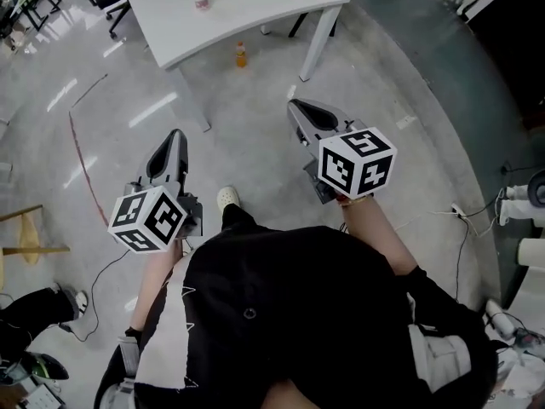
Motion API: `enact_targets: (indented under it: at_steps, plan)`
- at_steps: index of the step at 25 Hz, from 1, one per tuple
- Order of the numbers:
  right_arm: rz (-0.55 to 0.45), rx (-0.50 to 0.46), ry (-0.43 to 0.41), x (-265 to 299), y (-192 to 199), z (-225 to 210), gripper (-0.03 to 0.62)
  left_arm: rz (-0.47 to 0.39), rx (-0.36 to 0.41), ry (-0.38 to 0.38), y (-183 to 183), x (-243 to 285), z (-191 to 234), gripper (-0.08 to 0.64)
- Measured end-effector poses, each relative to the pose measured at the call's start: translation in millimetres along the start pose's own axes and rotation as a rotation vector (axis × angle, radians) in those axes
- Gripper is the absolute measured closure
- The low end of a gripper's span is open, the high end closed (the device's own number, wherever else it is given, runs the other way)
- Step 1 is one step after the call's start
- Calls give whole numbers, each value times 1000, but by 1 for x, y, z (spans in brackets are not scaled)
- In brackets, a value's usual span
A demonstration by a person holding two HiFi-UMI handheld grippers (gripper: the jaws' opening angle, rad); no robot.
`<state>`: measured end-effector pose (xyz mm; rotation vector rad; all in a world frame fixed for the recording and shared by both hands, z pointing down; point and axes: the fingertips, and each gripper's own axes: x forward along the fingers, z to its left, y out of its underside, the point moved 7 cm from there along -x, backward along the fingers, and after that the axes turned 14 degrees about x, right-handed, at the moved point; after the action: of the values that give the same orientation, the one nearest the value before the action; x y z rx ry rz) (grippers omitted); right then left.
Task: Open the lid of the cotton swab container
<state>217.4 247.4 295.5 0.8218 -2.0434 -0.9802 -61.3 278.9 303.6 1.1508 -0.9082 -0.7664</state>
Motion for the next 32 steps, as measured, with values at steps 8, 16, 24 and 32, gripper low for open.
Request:
enact_targets:
  at_steps: [8,16,24,32]
  plan:
    - [-4,13,-13,70,-44,11,588,-17,7,38,-42,59,56,549]
    - [-35,62,0,112,-67,14,588,-36,20,76,-69,96,94,549]
    - [-86,89,0,153,-79,14,588,-62,51,86,-83,119,134,549]
    - [-70,124,-47,200,-66,26,588,-54,77,55,-73,123,174,549]
